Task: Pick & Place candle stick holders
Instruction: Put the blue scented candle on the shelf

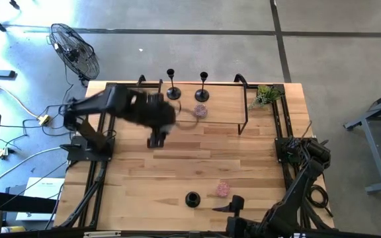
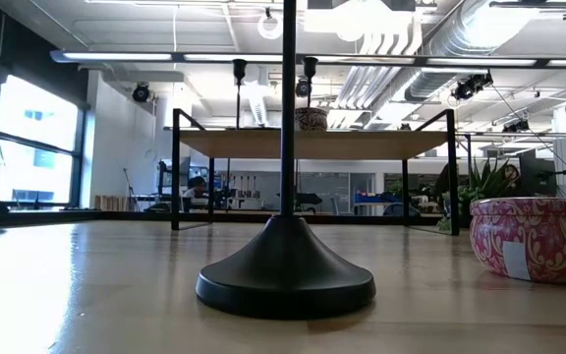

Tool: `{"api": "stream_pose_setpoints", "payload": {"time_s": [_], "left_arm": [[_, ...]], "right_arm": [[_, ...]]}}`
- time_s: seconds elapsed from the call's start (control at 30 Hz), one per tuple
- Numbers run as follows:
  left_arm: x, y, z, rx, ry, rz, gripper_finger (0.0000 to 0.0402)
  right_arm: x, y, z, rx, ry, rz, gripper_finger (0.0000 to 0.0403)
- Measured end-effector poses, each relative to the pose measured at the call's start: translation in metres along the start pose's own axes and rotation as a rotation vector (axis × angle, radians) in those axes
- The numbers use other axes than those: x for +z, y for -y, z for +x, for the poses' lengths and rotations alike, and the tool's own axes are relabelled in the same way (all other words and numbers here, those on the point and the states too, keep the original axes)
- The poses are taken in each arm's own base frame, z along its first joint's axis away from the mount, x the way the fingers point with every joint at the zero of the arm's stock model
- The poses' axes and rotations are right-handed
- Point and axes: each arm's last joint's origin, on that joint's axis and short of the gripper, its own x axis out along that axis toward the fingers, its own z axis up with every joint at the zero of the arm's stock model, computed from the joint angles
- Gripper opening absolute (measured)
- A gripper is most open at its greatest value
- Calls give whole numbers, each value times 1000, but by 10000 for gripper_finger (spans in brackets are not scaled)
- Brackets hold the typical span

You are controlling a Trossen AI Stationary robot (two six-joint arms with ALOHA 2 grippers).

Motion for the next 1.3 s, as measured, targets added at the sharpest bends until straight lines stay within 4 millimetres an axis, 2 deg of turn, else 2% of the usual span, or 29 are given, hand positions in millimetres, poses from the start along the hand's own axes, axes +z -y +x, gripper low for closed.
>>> {"api": "stream_pose_setpoints", "payload": {"time_s": [0.17, 0.43, 0.57, 0.97, 1.17, 1.3], "left_arm": [[0, -43, 13, -46, -37, -111, 288], [-1, -83, 29, -95, -46, -178, 288], [3, -92, 41, -109, -58, -169, 288], [13, -108, 105, -148, -202, -118, 288], [9, -124, 116, -172, -227, -173, 288], [10, -126, 117, -182, -209, -185, 288]], "right_arm": [[3, 2, 4, -19, 20, 13, 327], [12, 4, 15, -22, 47, 82, 327], [18, 3, 18, -6, 73, 125, 327], [31, -6, 18, 76, 136, 148, 327], [31, -6, 18, 79, 135, 150, 327], [31, -6, 18, 82, 132, 150, 327]]}}
